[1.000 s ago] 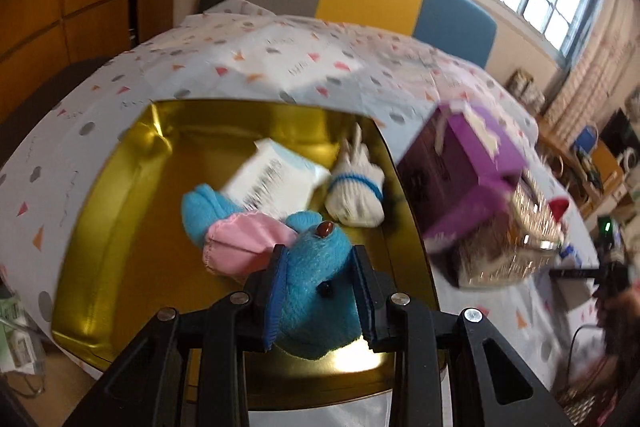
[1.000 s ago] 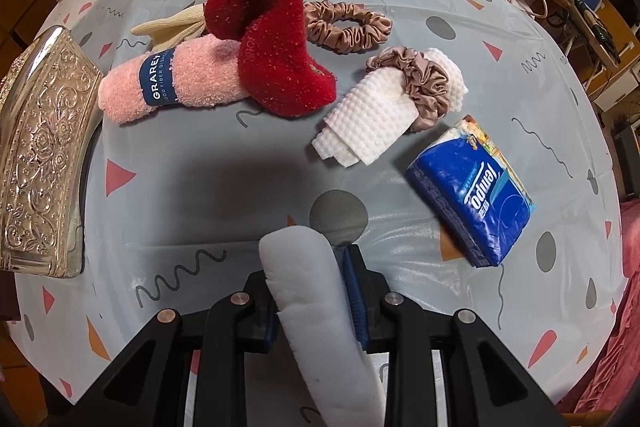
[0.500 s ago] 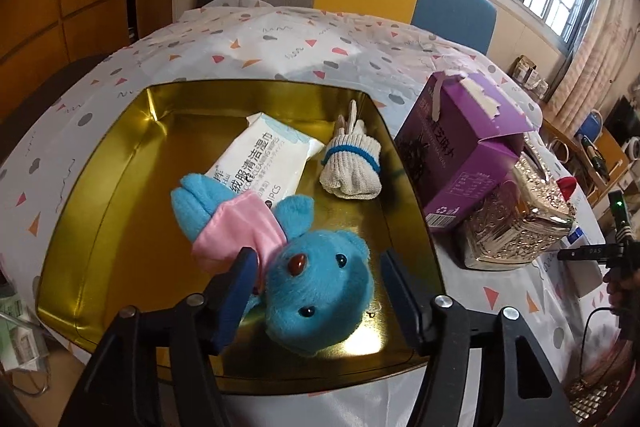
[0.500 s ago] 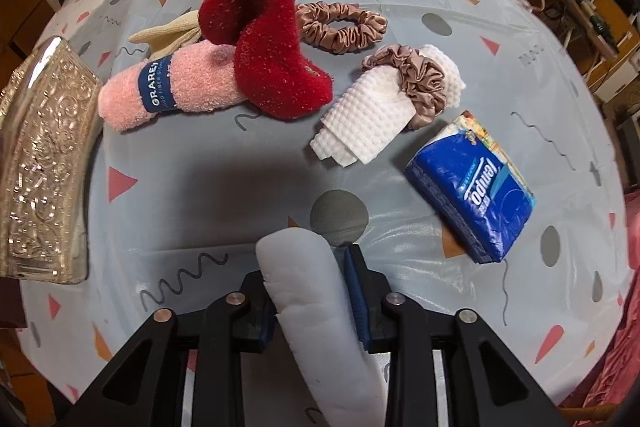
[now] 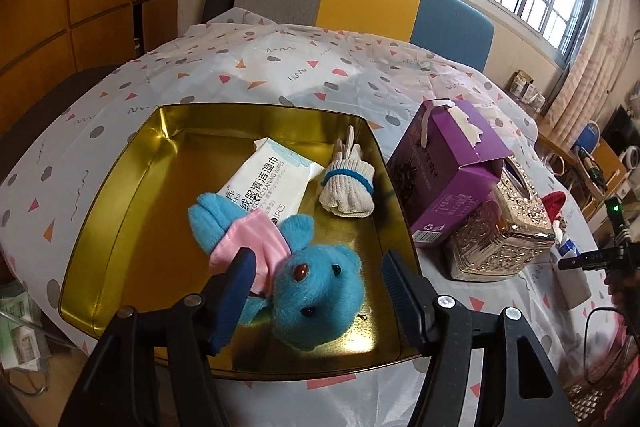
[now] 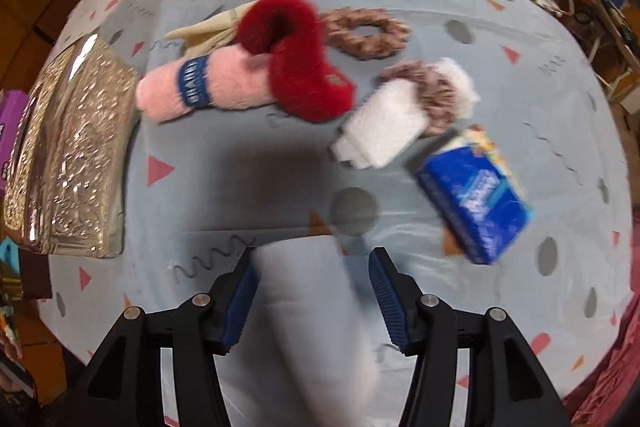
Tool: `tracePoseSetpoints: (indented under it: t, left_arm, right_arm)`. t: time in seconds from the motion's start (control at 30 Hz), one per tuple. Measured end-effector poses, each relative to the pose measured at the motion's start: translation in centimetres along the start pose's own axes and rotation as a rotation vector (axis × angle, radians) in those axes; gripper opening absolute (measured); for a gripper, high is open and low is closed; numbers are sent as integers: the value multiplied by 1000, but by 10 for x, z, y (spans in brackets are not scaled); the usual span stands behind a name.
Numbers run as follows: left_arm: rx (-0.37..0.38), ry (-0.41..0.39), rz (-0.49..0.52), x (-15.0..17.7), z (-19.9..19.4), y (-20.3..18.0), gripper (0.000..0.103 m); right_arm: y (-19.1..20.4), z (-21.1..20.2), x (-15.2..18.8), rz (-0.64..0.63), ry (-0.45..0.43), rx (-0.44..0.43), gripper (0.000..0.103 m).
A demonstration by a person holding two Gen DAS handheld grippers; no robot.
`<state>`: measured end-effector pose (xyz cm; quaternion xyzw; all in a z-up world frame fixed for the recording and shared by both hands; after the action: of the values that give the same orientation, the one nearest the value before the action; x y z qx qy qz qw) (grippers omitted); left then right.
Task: Organize soft objects
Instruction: 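Open the left tool to release the bear while the right tool lifts the foam roll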
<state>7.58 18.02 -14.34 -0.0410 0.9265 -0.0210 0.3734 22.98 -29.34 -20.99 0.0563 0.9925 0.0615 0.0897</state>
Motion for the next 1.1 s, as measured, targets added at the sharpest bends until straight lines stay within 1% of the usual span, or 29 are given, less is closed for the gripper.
tracePoseSetpoints:
  t: [0.03,0.1,0.13,0.2,0.27,0.3,0.37,0.5,0.57,0.6,0.67,0.7,0.73,0.77,0.8,0.83,0.87,0.93,1.03,1.1]
  left_arm:
    - [4,0,0,0,-1,0,66]
    - [6,-3,0,0,-3,-1,68]
    - [8,-4,1,0,-4,-2,71]
    - [10,-8,-3,-1,-5,-2,71]
    - [13,-7,-1,-1,-6,-3,72]
    - [13,-5,2,0,-6,-4,72]
    - [16,-6,4,0,-7,-5,72]
    - [10,-13,16,0,-10,-7,72]
    - [-3,-22,29,0,-11,-8,72]
    - [-11,-24,35,0,-12,-9,72]
    - [-21,-26,36,0,-13,-8,72]
    - [-29,-26,41,0,-14,-9,72]
    - [-37,-27,48,1,-14,-9,73]
    - [-47,-28,55,1,-15,-8,75]
    - [-54,-30,59,1,-15,-8,76]
    - [-59,-32,61,1,-16,-8,77]
    - [-66,-34,63,1,-17,-7,80]
    - [-83,-38,67,2,-19,-6,82]
    - [-86,-37,68,2,-20,-4,83]
    - [-92,-34,67,4,-20,-3,86]
  right_arm:
    - [0,0,0,0,0,0,57]
    - [-10,3,0,16,15,30,57]
    - [-14,5,0,16,24,39,57]
    - [-15,9,3,1,47,46,58]
    - [-17,13,5,-20,55,91,58]
    - [-17,14,5,-21,58,99,58]
    - [-11,15,6,-34,65,84,58]
    - [-6,16,9,-40,73,106,58]
    - [-2,15,15,-46,82,119,58]
    - [-2,15,27,-59,80,139,58]
    - [-3,15,30,-55,82,143,58]
    - [-4,15,32,-49,83,143,54]
    - [-3,13,44,-53,78,144,48]
    - [-2,12,45,-61,75,139,33]
    - [0,12,51,-66,72,126,23]
    - [4,11,53,-75,64,127,19]
    - [7,10,55,-90,56,143,17]
    - [14,9,58,-115,44,173,17]
    - [24,0,59,-128,2,182,17]
    - [29,-9,56,-112,-27,179,17]
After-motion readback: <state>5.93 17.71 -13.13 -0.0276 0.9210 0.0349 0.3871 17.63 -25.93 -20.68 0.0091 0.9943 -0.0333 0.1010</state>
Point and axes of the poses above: each gripper's, at about its wrist camera, not at the fingertips, and z roughly the way its jaws point, y to its left, x to its underside, the point moved 5 cm from there along z, roughly the way its jaws point, and after that the axes turned 10 degrees about z, right-handed, at the moved point
